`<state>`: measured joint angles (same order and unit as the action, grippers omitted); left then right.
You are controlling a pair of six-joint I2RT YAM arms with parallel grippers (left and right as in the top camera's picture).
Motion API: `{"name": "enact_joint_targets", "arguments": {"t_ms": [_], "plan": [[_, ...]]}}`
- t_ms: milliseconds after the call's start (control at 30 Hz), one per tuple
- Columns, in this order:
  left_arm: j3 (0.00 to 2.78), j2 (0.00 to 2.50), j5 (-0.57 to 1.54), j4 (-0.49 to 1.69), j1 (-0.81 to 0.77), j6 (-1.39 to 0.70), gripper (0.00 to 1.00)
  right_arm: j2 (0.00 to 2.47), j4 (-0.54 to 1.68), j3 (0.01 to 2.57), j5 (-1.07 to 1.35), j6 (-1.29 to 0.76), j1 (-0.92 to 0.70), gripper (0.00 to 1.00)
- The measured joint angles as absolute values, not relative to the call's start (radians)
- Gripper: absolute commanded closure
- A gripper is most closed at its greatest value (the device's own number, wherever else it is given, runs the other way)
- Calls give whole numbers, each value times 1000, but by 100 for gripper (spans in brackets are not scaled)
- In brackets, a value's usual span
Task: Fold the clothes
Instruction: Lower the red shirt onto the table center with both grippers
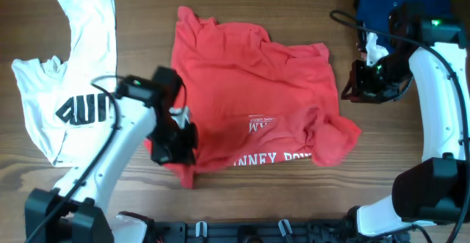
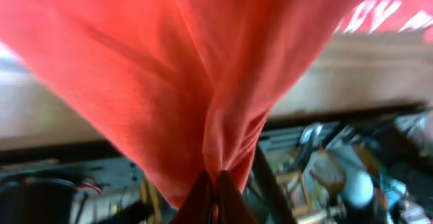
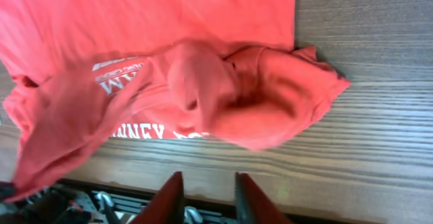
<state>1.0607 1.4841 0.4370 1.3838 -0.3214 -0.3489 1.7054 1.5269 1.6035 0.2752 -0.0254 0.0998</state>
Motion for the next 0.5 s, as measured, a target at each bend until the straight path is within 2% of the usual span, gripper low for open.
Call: {"name": "enact_joint_targets", "arguments": {"t_ms": [67,100,167,233,267,300,500], "plan": [[1007,1484,466,1356,-353,-366,78,1706,1510,1586,275,-25,100,59],[987,1484,477,1348,-366,-372,76,1705,1501,1579,275,-28,100,57],[944,1485,500,1326,-403,-405,63,1705,1476,1568,271,-29,100,53],[926,1485,511,1311,-429,-423,32,1705,1454,1565,271,-31,100,50],[921,1485,517,1299,-442,-430,10,1705,1438,1565,271,-33,100,48],[920,1485,524,1287,-452,-442,0,1705,1422,1565,271,-34,100,46],[919,1485,541,1251,-467,-463,0,1705,1271,1563,271,-41,100,43]]}}
